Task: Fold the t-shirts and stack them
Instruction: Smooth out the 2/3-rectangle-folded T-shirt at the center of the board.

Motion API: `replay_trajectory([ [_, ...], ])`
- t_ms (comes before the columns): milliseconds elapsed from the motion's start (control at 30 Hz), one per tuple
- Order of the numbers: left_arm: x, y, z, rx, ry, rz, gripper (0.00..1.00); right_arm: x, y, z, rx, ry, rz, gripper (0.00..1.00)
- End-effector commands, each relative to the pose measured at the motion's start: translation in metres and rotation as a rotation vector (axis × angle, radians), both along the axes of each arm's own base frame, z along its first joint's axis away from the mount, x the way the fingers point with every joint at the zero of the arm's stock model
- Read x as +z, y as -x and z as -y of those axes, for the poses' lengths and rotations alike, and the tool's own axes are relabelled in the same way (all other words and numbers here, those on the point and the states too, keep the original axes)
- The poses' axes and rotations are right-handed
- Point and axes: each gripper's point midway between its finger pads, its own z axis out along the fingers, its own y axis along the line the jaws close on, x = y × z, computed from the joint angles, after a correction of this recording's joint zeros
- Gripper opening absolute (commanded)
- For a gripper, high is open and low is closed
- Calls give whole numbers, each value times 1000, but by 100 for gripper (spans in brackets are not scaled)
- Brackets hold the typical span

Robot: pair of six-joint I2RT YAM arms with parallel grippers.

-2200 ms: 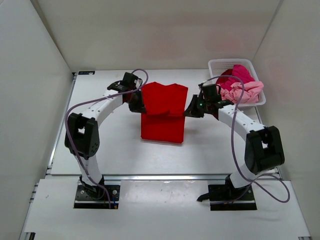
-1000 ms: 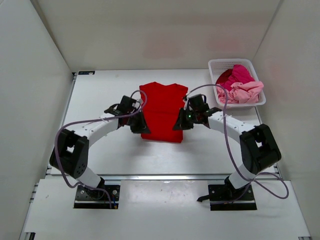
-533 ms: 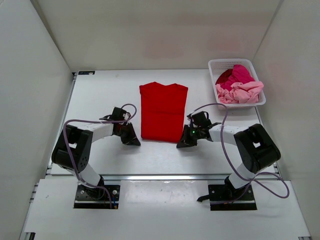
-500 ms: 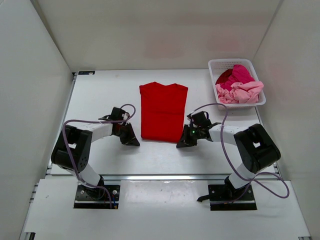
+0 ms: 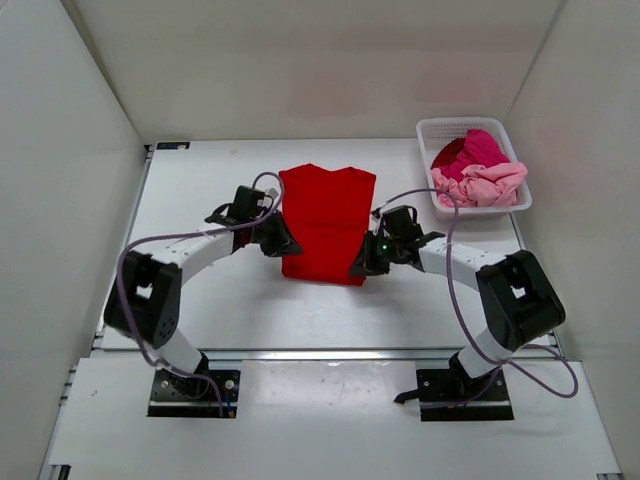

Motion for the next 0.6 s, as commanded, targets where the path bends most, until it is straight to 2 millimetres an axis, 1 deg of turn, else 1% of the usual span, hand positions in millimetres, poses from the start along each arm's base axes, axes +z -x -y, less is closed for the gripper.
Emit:
replay_trajectory([
  [0, -16, -10, 14, -9, 20, -40, 19, 21, -22, -4, 1, -33, 67, 0],
  [33, -26, -11, 14, -15, -7, -47, 19, 21, -26, -2, -11, -36, 64, 0],
  [67, -37, -11, 12, -20, -33, -62, 19, 10, -26, 0, -10, -20, 43, 0],
  [100, -38, -13, 11, -14, -36, -59, 20, 9, -32, 0, -18, -25, 42, 0],
  [133, -52, -6, 8, -16, -49, -95, 20, 6, -34, 2, -24, -20, 39, 0],
  [167, -59, -5, 2, -11, -66, -104, 18, -1, -35, 3, -27, -4, 29, 0],
  [200, -63, -5, 0, -4, -72, -105, 19, -6, -35, 4, -25, 4, 22, 0],
  [267, -77, 7, -10, -6, -89, -136, 19, -17, -31, 7, -27, 24, 5, 0],
  [300, -82, 7, -16, 2, -102, -140, 19, -20, -29, 8, -34, 26, -7, 0],
  [333, -87, 13, -19, 2, -104, -153, 20, -22, -32, 12, -51, 17, -7, 0],
  [367, -91, 17, -23, -4, -106, -154, 19, -31, -21, 14, -44, 26, -39, 0],
  [400, -94, 22, -26, -9, -118, -158, 20, -30, -25, 15, -52, 21, -26, 0],
  [467, -94, 18, -34, -2, -125, -135, 20, -36, -22, 19, -52, 40, -34, 0],
  [533, -82, 16, -35, -4, -100, -99, 22, -37, -20, 21, -47, 49, -37, 1],
  [567, -80, 14, -39, 5, -97, -93, 24, -39, -19, 23, -53, 56, -42, 0],
])
